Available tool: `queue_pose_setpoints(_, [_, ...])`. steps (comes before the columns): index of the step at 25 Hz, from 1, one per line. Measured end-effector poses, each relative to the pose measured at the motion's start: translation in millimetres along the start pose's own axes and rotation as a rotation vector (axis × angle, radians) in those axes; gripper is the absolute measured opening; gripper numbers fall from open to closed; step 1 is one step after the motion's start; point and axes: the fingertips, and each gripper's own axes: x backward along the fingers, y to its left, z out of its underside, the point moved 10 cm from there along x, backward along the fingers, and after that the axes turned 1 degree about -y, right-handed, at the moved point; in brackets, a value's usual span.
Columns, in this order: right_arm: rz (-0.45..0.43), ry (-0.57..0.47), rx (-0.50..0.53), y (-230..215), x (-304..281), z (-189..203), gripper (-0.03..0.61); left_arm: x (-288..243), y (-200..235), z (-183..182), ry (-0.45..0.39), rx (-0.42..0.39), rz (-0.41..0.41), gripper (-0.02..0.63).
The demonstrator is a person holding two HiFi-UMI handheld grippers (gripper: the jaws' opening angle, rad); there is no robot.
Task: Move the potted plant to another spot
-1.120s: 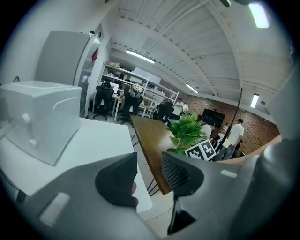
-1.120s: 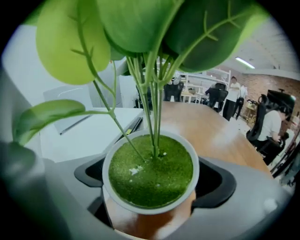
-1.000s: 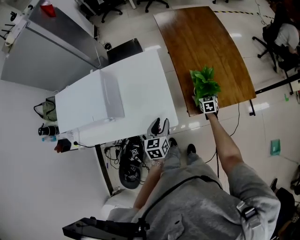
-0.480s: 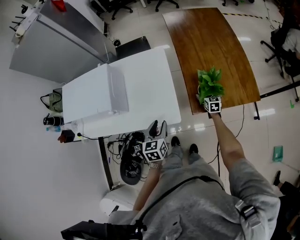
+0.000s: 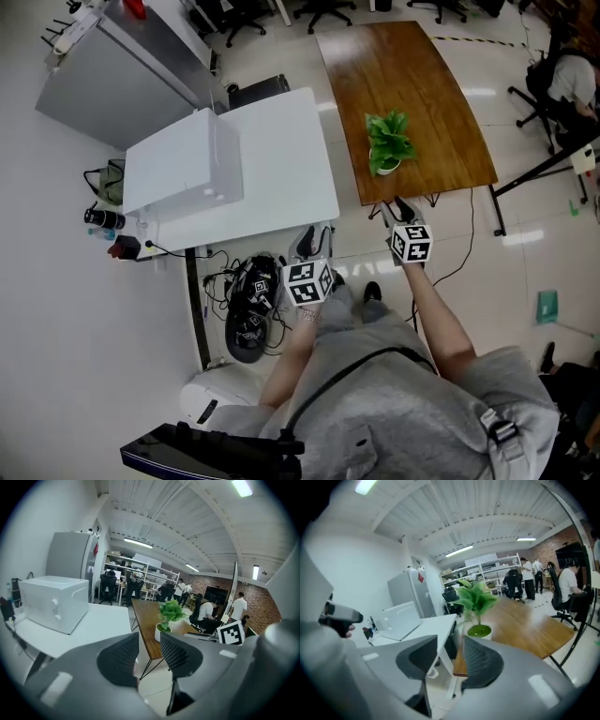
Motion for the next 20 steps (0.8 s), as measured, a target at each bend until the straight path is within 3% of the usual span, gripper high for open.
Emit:
queue_pose_setpoints(1, [-0.026, 0.004, -0.004, 26, 12, -5, 0.074, 4, -4, 2, 0.004, -0.003, 0.011, 0.161])
queue_pose_setpoints(2, [-0.040, 0.028, -0.011, 51, 23, -8, 0.042, 8, -7, 4, 0.005, -0.005, 0.025, 0.161])
queue_pose_setpoints(6, [-0.063, 0.163, 0.022, 127, 49, -16, 0.034, 24, -8, 1, -0.017, -0.016, 0.061, 0.161])
queue_pose_setpoints(9, [-0.070, 0.191, 0.042, 163, 62, -20, 0.034, 44, -2, 7, -0.015, -0.032, 0.076, 0.161])
queue_pose_setpoints(13, [-0.042, 0.203, 0.042, 188, 86, -19, 0.034, 63, 8, 29, 0.022, -0.010, 0.073, 0.155])
queue_pose_setpoints(20, [-0.034, 0.194, 0.037, 195, 91, -31, 0.034, 66, 11, 9, 0.002, -0.028, 0.071, 0.155])
